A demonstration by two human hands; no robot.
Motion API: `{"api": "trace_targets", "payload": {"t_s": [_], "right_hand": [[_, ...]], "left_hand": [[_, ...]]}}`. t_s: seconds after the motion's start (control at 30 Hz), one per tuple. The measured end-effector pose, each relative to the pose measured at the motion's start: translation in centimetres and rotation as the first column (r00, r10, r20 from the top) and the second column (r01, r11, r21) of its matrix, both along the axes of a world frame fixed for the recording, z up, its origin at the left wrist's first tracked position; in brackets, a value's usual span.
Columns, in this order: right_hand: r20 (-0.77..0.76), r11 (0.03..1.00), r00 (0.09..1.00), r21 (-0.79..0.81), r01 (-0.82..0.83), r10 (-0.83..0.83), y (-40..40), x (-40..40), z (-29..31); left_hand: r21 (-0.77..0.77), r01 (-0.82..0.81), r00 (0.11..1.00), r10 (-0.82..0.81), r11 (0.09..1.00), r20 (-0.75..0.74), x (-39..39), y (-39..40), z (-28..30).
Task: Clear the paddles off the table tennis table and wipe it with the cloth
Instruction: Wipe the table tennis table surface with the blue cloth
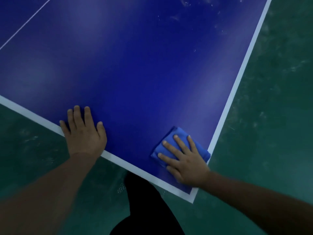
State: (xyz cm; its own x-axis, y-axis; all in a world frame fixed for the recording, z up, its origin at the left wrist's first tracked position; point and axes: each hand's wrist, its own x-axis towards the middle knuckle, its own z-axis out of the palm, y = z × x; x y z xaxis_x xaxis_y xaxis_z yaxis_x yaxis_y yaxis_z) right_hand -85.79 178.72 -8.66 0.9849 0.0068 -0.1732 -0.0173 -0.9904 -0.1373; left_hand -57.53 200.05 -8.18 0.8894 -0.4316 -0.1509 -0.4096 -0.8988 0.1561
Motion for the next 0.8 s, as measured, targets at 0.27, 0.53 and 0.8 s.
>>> {"api": "trace_targets", "payload": {"t_s": [0.27,0.53,0.8], "right_hand": [[0.021,0.840,0.841,-0.038,0.541,-0.541,-7.6,9.2,1.5],[0.063,0.999,0.997,-0.001,-0.035,0.035,2.8,-6.0,-0.1],[0.030,0.873,0.876,-0.066,0.483,-0.482,-10.2,2.6,1.1]], "left_hand": [[-0.208,-0.002,0.999,-0.008,0.978,-0.048,-11.6,-1.1,0.2],[-0.102,-0.133,0.991,0.129,0.986,-0.046,-15.4,-4.3,-0.7],[-0.048,-0.161,0.987,0.161,0.986,0.006,-15.4,-4.9,-1.2]]}}
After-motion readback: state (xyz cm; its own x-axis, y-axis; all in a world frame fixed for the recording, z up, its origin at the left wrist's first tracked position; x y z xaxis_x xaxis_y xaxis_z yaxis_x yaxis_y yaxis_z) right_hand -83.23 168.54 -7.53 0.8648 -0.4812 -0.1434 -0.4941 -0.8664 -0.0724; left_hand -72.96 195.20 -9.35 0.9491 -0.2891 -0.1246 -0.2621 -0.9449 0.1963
